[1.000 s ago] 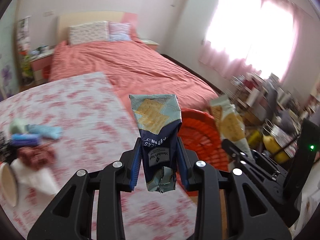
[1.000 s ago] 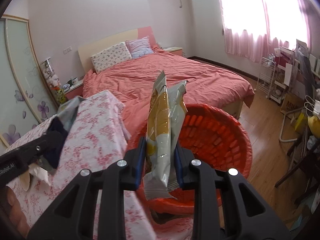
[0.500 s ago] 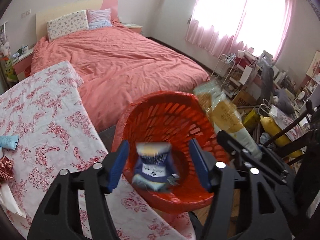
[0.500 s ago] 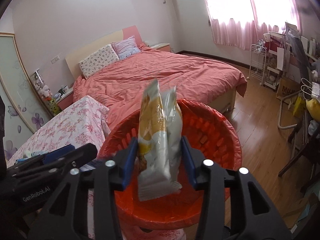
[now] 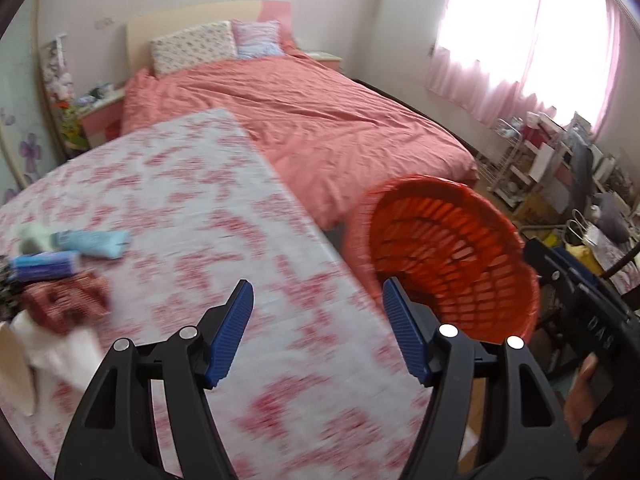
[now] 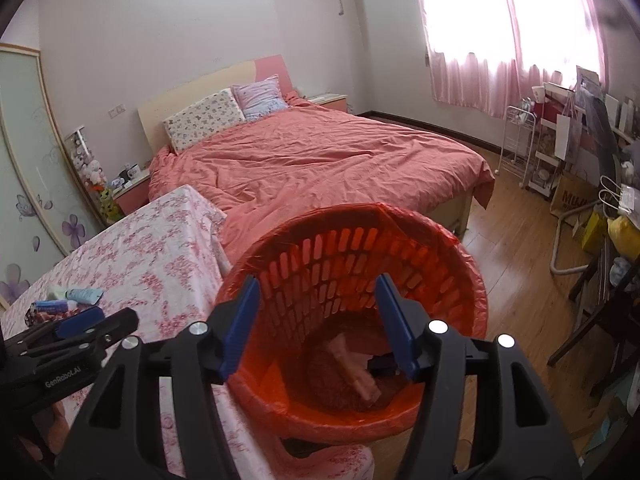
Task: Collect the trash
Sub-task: 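Grasp the white tissue with the right tool while the left tool grasps the red paper cup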
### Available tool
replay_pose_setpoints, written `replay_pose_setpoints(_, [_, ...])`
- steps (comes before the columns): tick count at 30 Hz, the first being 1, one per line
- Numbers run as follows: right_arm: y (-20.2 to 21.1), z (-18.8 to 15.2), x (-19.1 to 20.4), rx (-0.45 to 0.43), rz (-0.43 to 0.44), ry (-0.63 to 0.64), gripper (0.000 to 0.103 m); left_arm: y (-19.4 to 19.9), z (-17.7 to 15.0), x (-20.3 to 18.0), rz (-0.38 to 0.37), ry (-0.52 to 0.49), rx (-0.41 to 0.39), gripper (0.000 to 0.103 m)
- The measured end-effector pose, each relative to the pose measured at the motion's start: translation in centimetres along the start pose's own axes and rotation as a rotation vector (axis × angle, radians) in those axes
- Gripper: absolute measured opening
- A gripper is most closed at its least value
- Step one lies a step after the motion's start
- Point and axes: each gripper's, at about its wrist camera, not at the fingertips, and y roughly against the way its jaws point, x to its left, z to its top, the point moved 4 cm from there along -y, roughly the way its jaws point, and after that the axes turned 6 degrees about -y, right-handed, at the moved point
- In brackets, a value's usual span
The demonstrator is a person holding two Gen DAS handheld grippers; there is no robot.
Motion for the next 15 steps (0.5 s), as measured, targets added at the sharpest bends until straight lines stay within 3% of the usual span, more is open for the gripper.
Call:
replay_pose_setpoints(5, [0.8, -1.1, 3.3, 0.013, 0.038, 0.058, 0.059, 3.3, -2.0, 5.3, 0.116, 0.059, -0.033, 0.068])
replay_pose_setpoints(7, [0.9, -1.8, 4.8, 0.023, 0.058, 0.081, 0.059, 4.7, -2.9, 7.5, 0.169, 0.094, -0.048, 0.075])
replay_pose_setpoints(9, [1.1, -2.4, 6.4, 0.034, 0.079, 0.104, 0.059, 6.2, -3.8, 9.8, 0.227, 0.122, -0.066, 0.076])
replay_pose_setpoints(15, [1.1, -5.1, 12.4, 0.086, 0.156, 0.192, 0.059, 9.5, -7.5, 18.0, 0.448, 0.214, -0.068, 0.076])
